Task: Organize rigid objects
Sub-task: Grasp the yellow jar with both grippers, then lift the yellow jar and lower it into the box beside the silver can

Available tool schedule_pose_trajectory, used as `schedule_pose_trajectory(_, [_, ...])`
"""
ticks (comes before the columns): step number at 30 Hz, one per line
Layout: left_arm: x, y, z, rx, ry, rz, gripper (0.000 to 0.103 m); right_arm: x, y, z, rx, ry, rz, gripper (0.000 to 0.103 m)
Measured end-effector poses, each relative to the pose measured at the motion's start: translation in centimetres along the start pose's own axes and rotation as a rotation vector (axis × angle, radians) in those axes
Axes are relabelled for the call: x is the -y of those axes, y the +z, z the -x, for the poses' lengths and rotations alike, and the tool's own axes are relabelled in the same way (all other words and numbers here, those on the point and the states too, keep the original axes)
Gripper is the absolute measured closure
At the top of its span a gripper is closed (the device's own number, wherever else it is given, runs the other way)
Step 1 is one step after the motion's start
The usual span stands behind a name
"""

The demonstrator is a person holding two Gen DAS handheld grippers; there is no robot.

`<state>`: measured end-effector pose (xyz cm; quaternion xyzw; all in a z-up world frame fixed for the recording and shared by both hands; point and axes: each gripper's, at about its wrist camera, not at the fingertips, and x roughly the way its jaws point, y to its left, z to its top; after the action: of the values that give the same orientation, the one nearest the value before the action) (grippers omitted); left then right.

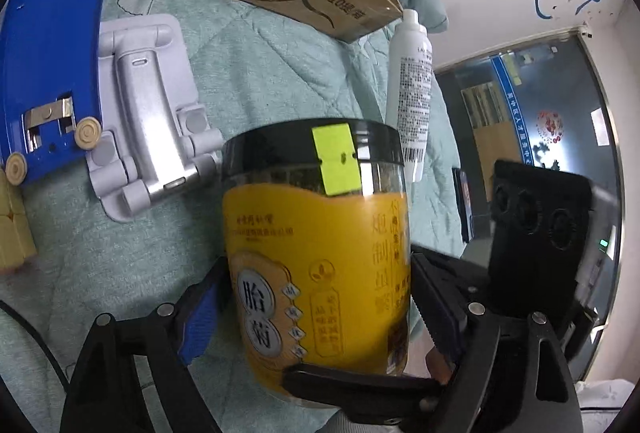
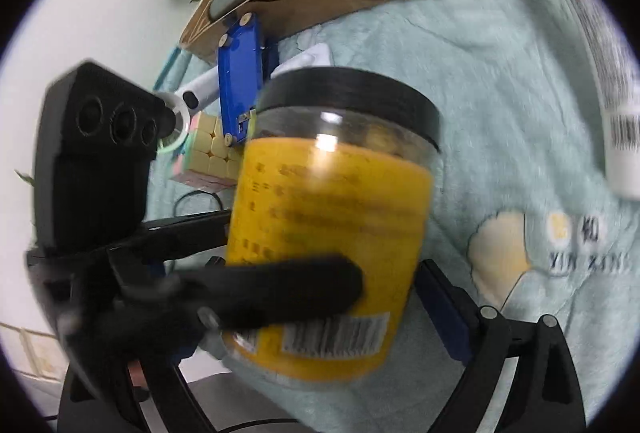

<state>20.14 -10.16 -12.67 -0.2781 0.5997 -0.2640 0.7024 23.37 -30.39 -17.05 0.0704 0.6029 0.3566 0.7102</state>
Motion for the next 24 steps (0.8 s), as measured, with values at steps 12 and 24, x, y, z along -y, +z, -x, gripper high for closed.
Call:
schedule_pose_trajectory(12, [1.5,-1.7,1.5,0.06,0.026,-0.05,0.02,-2.1,0.1,0.7,0.04,-0.082,0.098,0.011])
schedule_pose_trajectory(24, [8.1,1.9,8.1,0.224,0.072,-0.252,0.02,-5.3,3.2,7.3,0.25,-0.104,0.233,0.011])
